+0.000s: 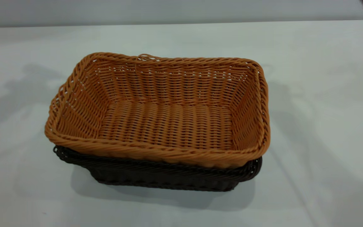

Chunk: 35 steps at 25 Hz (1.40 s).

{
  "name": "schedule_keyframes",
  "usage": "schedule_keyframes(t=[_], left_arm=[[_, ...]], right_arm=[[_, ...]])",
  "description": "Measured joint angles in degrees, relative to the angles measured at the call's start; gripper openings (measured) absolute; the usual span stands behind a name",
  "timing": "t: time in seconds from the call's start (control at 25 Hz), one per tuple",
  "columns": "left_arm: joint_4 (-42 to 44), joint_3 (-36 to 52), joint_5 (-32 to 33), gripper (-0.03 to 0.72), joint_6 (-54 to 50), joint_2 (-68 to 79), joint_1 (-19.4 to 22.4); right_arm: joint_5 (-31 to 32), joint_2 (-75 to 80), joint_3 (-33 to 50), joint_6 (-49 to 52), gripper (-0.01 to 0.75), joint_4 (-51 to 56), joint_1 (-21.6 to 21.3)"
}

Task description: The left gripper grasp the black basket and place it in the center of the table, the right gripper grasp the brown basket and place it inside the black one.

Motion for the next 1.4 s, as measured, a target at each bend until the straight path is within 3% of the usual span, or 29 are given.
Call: schedule_keyframes(t=[0.44,0.72,0.92,1.2,1.4], left_arm=[[4.97,0.0,11.23,0.548,-11.01,-18.01,0.0],[5.66,0.0,18.17,0.548,-20.48,-24.66,0.0],[6.58,0.01,25.84,0.548,-21.41,-27.32,0.0],[10.2,4.9,25.84,0.548,-25.3,-30.6,0.0],[10.7,14.23,25.84,0.548,-25.52,-36.28,0.0]], right_arm=[[1.3,-27.79,3.19,-0.5,0.594,3.04,0.0],[1.85,-49.52,20.65,-2.2,0.594,3.8,0.0],[0.88,-70.59,35.33,-2.26,0.594,4.53,0.0],[0.55,-99.02,52.04,-1.19,0.594,6.26,0.0],[2.8,-107.0,54.86,1.81,0.594,2.33,0.0]])
